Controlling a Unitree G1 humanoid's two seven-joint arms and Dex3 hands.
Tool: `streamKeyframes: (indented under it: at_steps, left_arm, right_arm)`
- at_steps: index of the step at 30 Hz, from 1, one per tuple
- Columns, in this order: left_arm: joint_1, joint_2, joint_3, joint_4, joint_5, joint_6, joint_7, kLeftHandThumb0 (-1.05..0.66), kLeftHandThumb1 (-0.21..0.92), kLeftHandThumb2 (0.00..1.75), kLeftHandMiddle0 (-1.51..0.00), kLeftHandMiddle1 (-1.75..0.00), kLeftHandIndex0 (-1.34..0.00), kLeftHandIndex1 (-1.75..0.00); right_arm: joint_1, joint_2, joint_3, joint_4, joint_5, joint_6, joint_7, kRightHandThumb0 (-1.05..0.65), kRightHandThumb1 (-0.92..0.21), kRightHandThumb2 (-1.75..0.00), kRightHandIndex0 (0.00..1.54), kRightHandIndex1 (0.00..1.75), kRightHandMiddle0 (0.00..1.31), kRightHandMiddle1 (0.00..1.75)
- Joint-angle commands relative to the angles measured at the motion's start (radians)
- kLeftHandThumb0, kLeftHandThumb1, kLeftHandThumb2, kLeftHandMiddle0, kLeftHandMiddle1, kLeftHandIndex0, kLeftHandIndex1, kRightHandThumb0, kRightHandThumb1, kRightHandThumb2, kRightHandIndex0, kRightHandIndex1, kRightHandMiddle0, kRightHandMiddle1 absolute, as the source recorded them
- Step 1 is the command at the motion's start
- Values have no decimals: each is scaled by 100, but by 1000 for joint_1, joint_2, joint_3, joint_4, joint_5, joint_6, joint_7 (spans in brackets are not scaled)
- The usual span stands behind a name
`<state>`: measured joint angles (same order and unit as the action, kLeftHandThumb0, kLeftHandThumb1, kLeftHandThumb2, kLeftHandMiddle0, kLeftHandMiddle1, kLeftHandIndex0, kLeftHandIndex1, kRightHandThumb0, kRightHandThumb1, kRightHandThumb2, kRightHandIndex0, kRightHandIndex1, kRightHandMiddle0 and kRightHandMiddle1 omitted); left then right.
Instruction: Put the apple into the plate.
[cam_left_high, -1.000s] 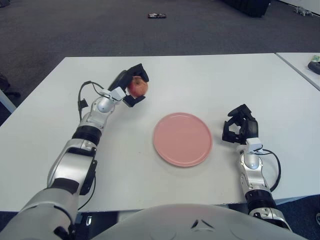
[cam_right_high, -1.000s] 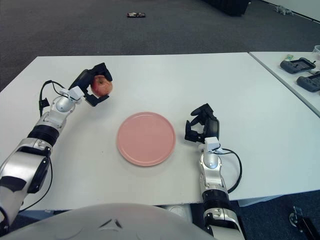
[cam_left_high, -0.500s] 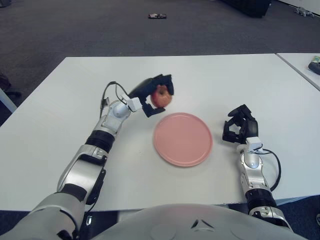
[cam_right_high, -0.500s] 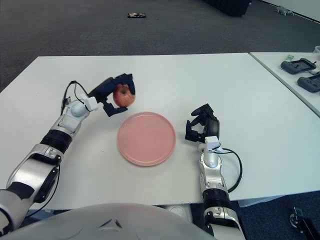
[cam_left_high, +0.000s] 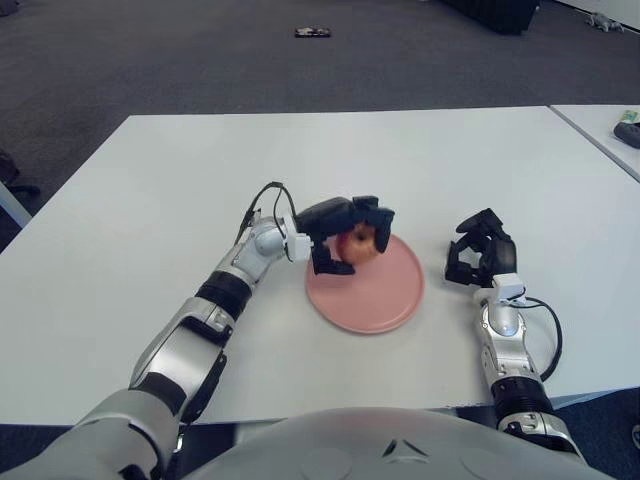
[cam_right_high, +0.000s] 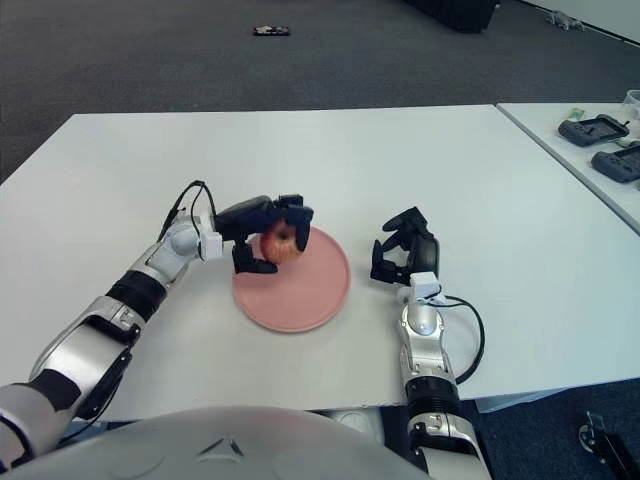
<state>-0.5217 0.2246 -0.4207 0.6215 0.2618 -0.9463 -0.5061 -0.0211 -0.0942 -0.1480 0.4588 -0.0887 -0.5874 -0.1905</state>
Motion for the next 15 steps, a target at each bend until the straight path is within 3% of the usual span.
streamKeyframes:
  at_steps: [1, 9, 15]
  left_arm:
    - [-8, 35, -15, -11, 51, -16, -2, 0, 6, 157, -86, -161, -58, -175]
    - [-52, 17, -107, 121, 309, -80, 153, 0, 8, 156, -83, -162, -56, -175]
    - [-38, 27, -132, 153, 361, -98, 232, 0, 7, 156, -84, -162, -57, -175]
  right_arm:
    - [39, 1, 0, 32, -2, 4, -1, -1, -14, -154, 73, 175, 52, 175]
    - [42, 5, 0, 26, 3, 11, 0, -1, -17, -150, 70, 175, 50, 175]
    - [42, 7, 0, 27, 1, 3, -4, -1, -17, -150, 70, 175, 50, 175]
